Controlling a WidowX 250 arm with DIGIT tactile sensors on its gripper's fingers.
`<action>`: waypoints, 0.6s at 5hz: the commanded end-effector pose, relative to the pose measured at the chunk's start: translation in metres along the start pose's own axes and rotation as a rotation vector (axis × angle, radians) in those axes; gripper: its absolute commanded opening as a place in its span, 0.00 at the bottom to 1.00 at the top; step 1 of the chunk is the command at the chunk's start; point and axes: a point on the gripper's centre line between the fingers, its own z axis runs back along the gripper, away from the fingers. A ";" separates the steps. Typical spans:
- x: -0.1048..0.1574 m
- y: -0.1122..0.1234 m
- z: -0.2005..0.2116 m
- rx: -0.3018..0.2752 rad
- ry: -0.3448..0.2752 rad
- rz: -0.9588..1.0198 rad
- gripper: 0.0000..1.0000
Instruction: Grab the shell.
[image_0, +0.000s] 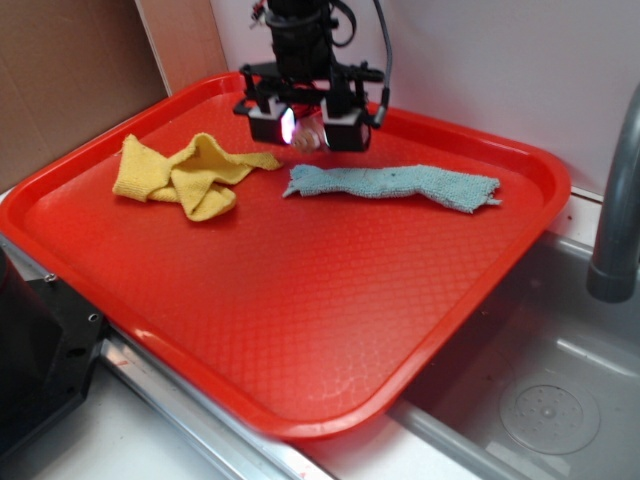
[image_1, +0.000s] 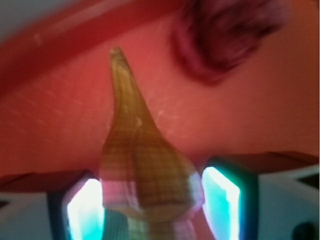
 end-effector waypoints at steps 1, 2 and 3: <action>-0.026 0.004 0.092 -0.077 0.007 -0.119 0.00; -0.048 0.012 0.114 -0.095 0.012 -0.218 0.00; -0.074 0.025 0.127 -0.104 -0.007 -0.286 0.00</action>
